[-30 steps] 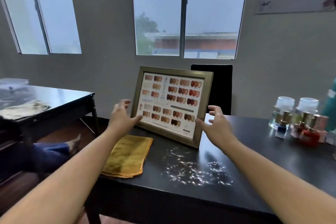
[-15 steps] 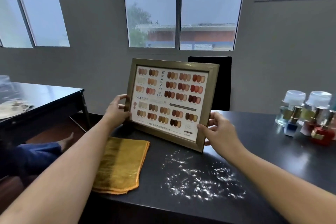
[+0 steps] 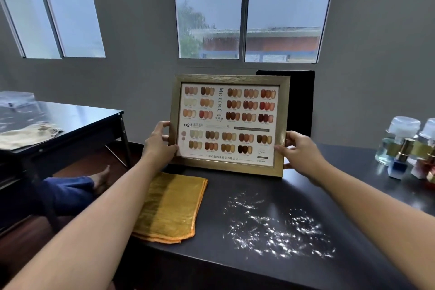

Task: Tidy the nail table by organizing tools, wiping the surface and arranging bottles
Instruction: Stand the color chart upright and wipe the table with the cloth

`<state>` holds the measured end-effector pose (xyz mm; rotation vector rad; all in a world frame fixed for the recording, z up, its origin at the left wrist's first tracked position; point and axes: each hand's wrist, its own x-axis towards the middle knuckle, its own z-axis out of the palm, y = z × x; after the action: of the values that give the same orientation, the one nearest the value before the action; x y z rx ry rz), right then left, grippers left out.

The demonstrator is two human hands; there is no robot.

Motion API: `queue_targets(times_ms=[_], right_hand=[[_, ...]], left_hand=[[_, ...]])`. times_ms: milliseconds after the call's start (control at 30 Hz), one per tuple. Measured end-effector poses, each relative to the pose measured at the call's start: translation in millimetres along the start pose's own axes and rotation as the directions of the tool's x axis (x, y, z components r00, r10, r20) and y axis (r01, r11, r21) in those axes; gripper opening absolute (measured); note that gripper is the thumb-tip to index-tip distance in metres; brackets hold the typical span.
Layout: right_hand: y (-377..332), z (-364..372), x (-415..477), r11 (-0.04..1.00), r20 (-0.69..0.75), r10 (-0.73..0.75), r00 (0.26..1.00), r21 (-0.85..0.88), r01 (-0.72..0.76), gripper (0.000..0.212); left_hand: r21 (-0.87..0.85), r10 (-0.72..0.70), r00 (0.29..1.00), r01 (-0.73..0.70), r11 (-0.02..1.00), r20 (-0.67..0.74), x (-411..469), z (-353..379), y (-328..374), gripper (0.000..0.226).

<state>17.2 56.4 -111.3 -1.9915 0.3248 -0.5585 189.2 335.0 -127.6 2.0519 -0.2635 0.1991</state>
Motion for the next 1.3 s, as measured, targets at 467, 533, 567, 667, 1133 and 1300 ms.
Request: queue_targets(times_ms=[467, 533, 567, 667, 1133, 1300], right_hand=[[11.4, 0.1, 1.6, 0.999, 0.053, 0.017, 0.998, 0.047, -0.019, 0.019], [9.1, -1.3, 1.4, 0.998, 0.049, -0.001, 0.999, 0.065, -0.002, 0.018], [7.9, -2.0, 1.0, 0.997, 0.05, -0.013, 0.999, 0.071, 0.009, 0.017], [4.1, -3.1, -0.9, 0.997, 0.058, -0.049, 0.997, 0.064, 0.045, 0.016], [16.8, -24.8, 28.5, 0.977, 0.029, 0.018, 0.999, 0.212, -0.024, 0.029], [16.9, -6.9, 43.8, 0.991, 0.306, 0.033, 0.951, 0.114, -0.071, 0.025]], left_hand=[[0.091, 0.097, 0.995, -0.1, 0.991, 0.036, -9.9, -5.1, 0.0, 0.075], [0.084, 0.09, 0.996, -0.092, 0.992, 0.031, -8.9, -4.1, 1.7, 0.077], [0.091, 0.085, 0.996, -0.087, 0.992, 0.033, -7.7, -3.6, 2.1, 0.073], [0.112, 0.08, 0.996, -0.083, 0.99, 0.033, -4.2, -1.7, 2.3, 0.05], [0.114, 0.086, 0.996, -0.09, 0.989, 0.033, -5.5, -1.0, 1.5, 0.06], [0.118, 0.07, 0.997, -0.074, 0.99, 0.036, -3.4, -0.4, 0.9, 0.057]])
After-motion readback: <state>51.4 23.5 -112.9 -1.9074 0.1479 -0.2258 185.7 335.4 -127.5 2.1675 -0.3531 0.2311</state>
